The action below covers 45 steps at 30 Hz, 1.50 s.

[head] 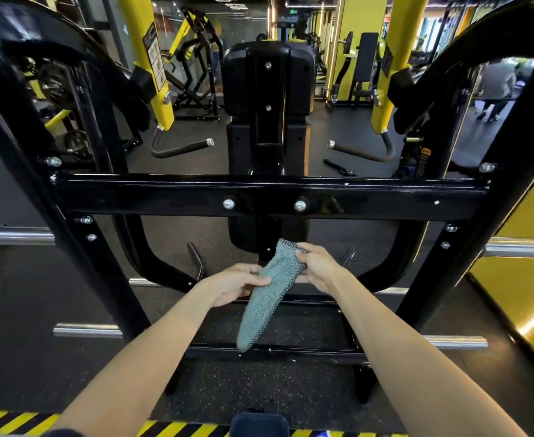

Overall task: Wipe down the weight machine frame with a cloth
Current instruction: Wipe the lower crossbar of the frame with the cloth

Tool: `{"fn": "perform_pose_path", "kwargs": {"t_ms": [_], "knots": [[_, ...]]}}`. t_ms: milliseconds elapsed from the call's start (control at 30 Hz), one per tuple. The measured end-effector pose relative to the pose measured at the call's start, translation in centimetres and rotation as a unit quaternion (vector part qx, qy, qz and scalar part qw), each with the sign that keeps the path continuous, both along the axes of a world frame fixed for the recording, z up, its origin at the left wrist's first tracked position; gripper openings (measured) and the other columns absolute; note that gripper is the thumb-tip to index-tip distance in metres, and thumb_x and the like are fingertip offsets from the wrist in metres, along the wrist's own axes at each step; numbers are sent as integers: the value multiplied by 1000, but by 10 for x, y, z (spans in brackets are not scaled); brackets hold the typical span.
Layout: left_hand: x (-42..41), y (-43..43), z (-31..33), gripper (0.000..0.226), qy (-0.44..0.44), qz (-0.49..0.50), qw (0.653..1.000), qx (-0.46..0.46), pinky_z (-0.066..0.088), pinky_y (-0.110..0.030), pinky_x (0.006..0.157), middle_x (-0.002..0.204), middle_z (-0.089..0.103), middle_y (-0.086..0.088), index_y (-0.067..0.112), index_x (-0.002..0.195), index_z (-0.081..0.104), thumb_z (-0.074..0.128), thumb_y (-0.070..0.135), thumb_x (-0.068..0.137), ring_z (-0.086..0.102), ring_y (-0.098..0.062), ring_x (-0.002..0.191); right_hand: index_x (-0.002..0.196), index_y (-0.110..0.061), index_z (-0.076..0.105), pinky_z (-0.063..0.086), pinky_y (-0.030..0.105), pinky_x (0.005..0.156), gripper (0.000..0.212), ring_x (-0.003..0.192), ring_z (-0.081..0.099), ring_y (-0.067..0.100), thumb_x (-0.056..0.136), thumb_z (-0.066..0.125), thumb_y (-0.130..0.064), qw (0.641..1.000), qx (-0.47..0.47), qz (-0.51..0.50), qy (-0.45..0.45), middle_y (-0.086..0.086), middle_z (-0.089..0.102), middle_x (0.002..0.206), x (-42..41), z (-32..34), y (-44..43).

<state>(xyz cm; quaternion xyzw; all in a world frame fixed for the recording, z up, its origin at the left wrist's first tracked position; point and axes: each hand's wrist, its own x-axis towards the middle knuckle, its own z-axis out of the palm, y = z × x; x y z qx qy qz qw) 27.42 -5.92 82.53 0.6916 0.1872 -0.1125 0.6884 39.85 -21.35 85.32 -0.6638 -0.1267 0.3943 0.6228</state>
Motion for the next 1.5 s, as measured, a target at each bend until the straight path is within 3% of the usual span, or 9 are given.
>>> {"fn": "perform_pose_path", "kwargs": {"t_ms": [233,367,467,533,633,767,1100,1367,1500], "knots": [[-4,-1,8,14,-76,116,990,-33,49,-35,93,104,67,-9,6,100,64,55,14,95,62,-20,94,126,-9,58,53,35,70,28,100,62,23,101,44,-9,996,24,-73,47,11,63,120,12,-9,-14],[-4,-9,20,18,-130,185,966,-127,50,-35,85,105,67,-8,6,98,61,45,15,100,62,-18,91,131,-9,45,45,46,97,61,117,56,32,95,41,-58,915,259,-129,280,19,55,131,8,-19,-22],[1,-12,22,20,-111,234,955,-143,49,-43,93,116,62,-14,4,109,55,42,17,102,59,-23,101,143,-5,39,19,45,116,100,128,49,28,84,10,-81,956,114,-17,271,16,55,135,1,-41,-15],[0,-11,22,24,-89,261,950,-146,51,-42,88,118,61,-17,1,117,52,42,17,102,61,-25,100,137,-11,48,9,44,118,90,123,52,25,87,14,-77,972,67,66,217,13,56,134,-12,-35,-2],[-7,-4,22,34,-78,280,939,-184,51,-39,82,123,62,-18,-2,126,53,40,19,103,61,-29,108,134,-11,54,38,39,104,55,112,58,22,93,50,-47,974,110,88,178,8,62,128,-21,-20,12],[-14,-2,32,28,-99,264,935,-216,51,-38,78,110,66,-12,6,118,59,43,21,102,63,-25,98,128,-6,56,46,39,96,32,113,56,27,98,46,-15,962,161,70,211,13,61,125,-23,-19,18],[-25,13,26,44,-28,209,968,137,46,-25,92,113,64,-9,12,109,68,67,-16,75,59,-19,105,140,-27,37,50,46,96,74,111,57,26,81,72,-1,985,-35,-69,-154,8,54,122,-21,-21,43],[-11,22,33,24,-42,142,877,457,27,-8,86,114,48,-3,2,108,71,67,0,85,45,-11,115,113,-12,69,45,26,95,39,108,56,17,77,77,0,936,-183,101,-283,1,59,112,-21,2,48],[-6,29,36,15,56,39,883,465,39,-29,100,124,56,-7,9,98,73,59,11,92,52,-21,117,103,-6,70,45,26,87,25,110,60,22,81,77,-16,904,-242,113,-332,7,66,115,-18,2,50]]}}
